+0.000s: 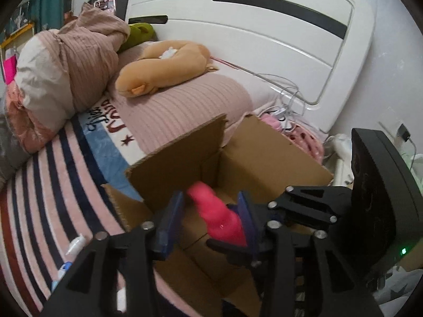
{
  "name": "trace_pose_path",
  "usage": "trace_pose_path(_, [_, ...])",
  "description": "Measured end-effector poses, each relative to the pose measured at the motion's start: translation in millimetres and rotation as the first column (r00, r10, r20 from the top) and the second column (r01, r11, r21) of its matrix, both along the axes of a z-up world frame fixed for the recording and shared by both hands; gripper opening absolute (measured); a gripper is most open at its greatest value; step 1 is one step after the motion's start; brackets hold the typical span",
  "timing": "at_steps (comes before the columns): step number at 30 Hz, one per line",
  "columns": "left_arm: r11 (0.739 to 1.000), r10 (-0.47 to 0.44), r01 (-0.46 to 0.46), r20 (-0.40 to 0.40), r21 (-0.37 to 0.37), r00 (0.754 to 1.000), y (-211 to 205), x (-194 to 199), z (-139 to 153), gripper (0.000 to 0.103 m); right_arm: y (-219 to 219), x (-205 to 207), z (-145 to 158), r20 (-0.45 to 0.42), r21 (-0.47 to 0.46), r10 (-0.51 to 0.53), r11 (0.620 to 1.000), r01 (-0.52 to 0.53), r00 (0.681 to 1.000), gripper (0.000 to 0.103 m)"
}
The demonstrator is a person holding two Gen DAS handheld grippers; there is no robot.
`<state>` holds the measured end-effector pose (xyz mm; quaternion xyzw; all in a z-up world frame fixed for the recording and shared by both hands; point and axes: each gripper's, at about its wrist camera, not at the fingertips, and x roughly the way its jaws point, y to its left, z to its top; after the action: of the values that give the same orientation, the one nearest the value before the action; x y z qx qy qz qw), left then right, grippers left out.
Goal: Organize rigid objects
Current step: 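Carry the pink bottle into the cardboard box and open the right gripper, then grasp the white power bank with the right gripper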
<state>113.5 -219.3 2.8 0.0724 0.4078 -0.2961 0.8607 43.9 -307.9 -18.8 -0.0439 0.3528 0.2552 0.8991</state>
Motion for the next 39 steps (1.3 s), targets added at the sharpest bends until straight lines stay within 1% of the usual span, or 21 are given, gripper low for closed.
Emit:
trace_pose_path(1, [1.0,0.006,-0.006,0.013,0.002,1.0,3,-2,2,0.056,-2,-1,-1,-0.001,0.004,-0.004,1.0,0.004,1.0,0.035])
trace_pose_path(2, [1.0,0.009,-0.009,0.021,-0.002,1.0,7,-2,3,0.059,-4,-1,-2,-0.002,0.007,-0.008,1.0,0.008,1.0,0.043])
trace_pose_path(3, [1.0,0.009,-0.009,0.029,-0.011,1.0,11,-5,6,0.06,-5,-1,-1,0.0,0.01,-0.012,1.0,0.012,1.0,0.052])
trace_pose_path(4, [1.0,0.011,-0.01,0.035,-0.022,0.999,15,-6,9,0.06,-5,-1,0,0.008,0.01,-0.017,1.0,0.016,1.0,0.055])
trace_pose_path(7, [0.998,0.038,-0.035,0.062,-0.05,0.997,33,-14,21,0.064,0,-8,9,0.051,-0.007,-0.034,0.999,0.035,0.998,0.056])
trace_pose_path(10, [0.994,0.084,-0.077,0.096,-0.073,0.992,62,-24,36,0.065,5,-19,21,0.087,0.031,-0.015,0.999,0.013,0.996,0.056])
trace_pose_path(12, [0.99,0.123,-0.113,0.116,-0.086,0.986,85,-33,44,0.066,14,-27,32,0.112,0.061,0.019,0.998,-0.026,0.994,0.056])
trace_pose_path(14, [0.983,0.169,-0.157,0.139,-0.09,0.976,111,-44,51,0.072,26,-37,40,0.141,0.083,0.054,0.994,-0.066,0.989,0.056])
trace_pose_path(16, [0.973,0.226,-0.213,0.165,-0.09,0.96,143,-57,55,0.073,44,-45,48,0.167,0.096,0.106,0.988,-0.123,0.98,0.056])
trace_pose_path(19, [0.956,0.291,-0.278,0.177,-0.091,0.94,183,-70,51,0.075,76,-52,49,0.167,0.092,0.202,0.971,-0.22,0.965,0.056])
trace_pose_path(23, [0.927,0.375,-0.366,0.183,-0.079,0.909,236,-82,27,0.076,126,-52,35,0.111,0.07,0.319,0.942,-0.328,0.941,0.056])
trace_pose_path(24, [0.923,0.385,-0.377,0.178,-0.077,0.906,244,-82,21,0.076,135,-51,30,0.094,0.064,0.336,0.937,-0.342,0.937,0.056])
trace_pose_path(26, [0.914,0.406,-0.4,0.161,-0.072,0.9,265,-85,-1,0.076,155,-48,17,0.052,0.04,0.361,0.931,-0.364,0.931,0.056])
trace_pose_path(28, [0.91,0.415,-0.41,0.141,-0.069,0.899,279,-84,-22,0.076,173,-44,0,0.004,0.012,0.379,0.925,-0.379,0.925,0.058])
trace_pose_path(30, [0.907,0.42,-0.414,0.114,-0.074,0.9,291,-83,-41,0.076,187,-36,-19,-0.049,-0.02,0.383,0.923,-0.384,0.922,0.067])
trace_pose_path(33, [0.908,0.416,-0.409,0.069,-0.091,0.907,305,-81,-71,0.076,196,-26,-49,-0.116,-0.076,0.363,0.925,-0.373,0.925,0.068])
trace_pose_path(35, [0.911,0.406,-0.401,0.051,-0.093,0.912,305,-79,-84,0.076,197,-17,-69,-0.169,-0.111,0.334,0.928,-0.355,0.927,0.068])
trace_pose_path(39, [0.916,0.389,-0.386,0.014,-0.106,0.921,306,-76,-108,0.076,197,-1,-96,-0.248,-0.145,0.3,0.929,-0.341,0.921,0.069])
